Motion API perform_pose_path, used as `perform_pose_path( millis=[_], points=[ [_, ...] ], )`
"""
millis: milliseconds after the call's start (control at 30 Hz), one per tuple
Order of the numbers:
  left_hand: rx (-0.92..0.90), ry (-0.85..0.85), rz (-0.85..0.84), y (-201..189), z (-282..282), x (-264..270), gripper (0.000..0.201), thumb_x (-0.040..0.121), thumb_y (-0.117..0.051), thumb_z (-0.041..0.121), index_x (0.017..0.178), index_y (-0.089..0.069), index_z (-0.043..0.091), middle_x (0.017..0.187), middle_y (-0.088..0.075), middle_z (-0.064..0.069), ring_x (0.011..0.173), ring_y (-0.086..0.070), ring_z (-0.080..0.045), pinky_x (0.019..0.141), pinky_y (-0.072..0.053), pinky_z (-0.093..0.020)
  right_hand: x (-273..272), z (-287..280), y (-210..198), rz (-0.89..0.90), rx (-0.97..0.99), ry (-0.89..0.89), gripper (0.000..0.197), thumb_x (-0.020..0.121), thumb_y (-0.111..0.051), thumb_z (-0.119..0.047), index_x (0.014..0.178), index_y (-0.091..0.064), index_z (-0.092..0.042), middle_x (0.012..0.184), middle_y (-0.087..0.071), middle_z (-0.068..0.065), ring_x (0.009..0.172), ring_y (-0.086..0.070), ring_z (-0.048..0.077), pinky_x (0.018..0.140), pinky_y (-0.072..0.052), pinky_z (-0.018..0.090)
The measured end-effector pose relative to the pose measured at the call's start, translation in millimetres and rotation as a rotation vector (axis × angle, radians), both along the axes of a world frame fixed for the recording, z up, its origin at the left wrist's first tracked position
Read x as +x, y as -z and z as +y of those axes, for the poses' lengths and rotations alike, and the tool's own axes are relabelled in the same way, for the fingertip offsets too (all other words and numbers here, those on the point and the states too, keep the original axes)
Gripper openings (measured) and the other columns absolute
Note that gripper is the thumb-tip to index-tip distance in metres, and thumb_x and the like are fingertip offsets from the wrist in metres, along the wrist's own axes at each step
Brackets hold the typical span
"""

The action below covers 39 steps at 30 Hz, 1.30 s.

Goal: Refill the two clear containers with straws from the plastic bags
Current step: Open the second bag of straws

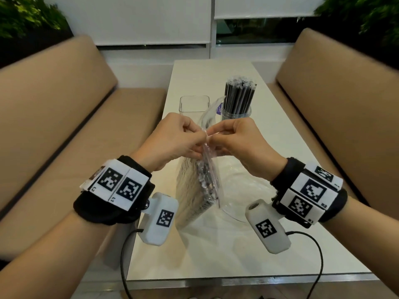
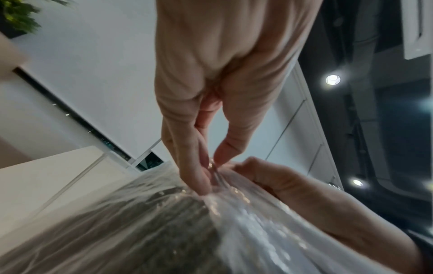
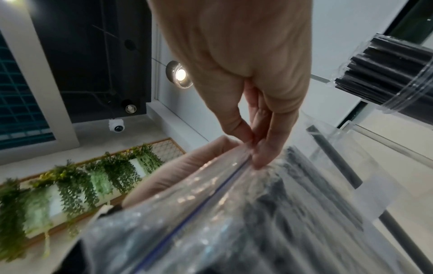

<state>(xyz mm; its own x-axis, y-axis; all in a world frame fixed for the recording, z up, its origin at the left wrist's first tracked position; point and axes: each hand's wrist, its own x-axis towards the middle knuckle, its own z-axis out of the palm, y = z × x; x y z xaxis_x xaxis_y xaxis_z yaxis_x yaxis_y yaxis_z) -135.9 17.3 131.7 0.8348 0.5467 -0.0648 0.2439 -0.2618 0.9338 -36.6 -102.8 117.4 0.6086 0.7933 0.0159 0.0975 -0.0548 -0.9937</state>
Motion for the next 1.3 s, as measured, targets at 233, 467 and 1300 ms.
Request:
perform_pose_path(
  millis=[233,467,1300],
  points=[
    [0.094,-0.098,-0.058,3,-5,0,0.026,0.086,-0.063,0.000,0.063,-0.064,0.012,0.062,-0.068,-0.010,0.069,-0.076,-0.030,0.065,-0.064,-0.040,-1,2,-11,-0.136,-0.060,0.010,0.012,0.082,-0.065,0.006,0.090,-0.065,-0.002,0.068,-0.071,0.016,0.058,-0.071,0.023,0.061,-0.062,0.033],
    [0.723,-0.113,0.027,3,-21,-2,0.011,0.094,-0.054,0.013,0.085,-0.058,0.008,0.080,-0.063,-0.008,0.071,-0.059,-0.020,0.064,-0.049,-0.026,-4,0,-13,-0.439,-0.152,0.127,0.023,0.076,-0.066,0.000,0.098,-0.059,-0.004,0.058,-0.062,0.004,0.053,-0.069,0.025,0.056,-0.061,0.044],
    [0.572,-0.044,0.053,-4,35,-26,0.034,0.087,-0.052,-0.008,0.102,-0.058,0.021,0.095,-0.066,0.002,0.070,-0.061,-0.010,0.059,-0.047,-0.022,33,-19,-5,-0.706,-0.507,-0.039,0.061,0.082,-0.073,-0.022,0.133,-0.042,-0.019,0.106,-0.058,0.005,0.083,-0.056,0.022,0.058,-0.043,0.011]
  ],
)
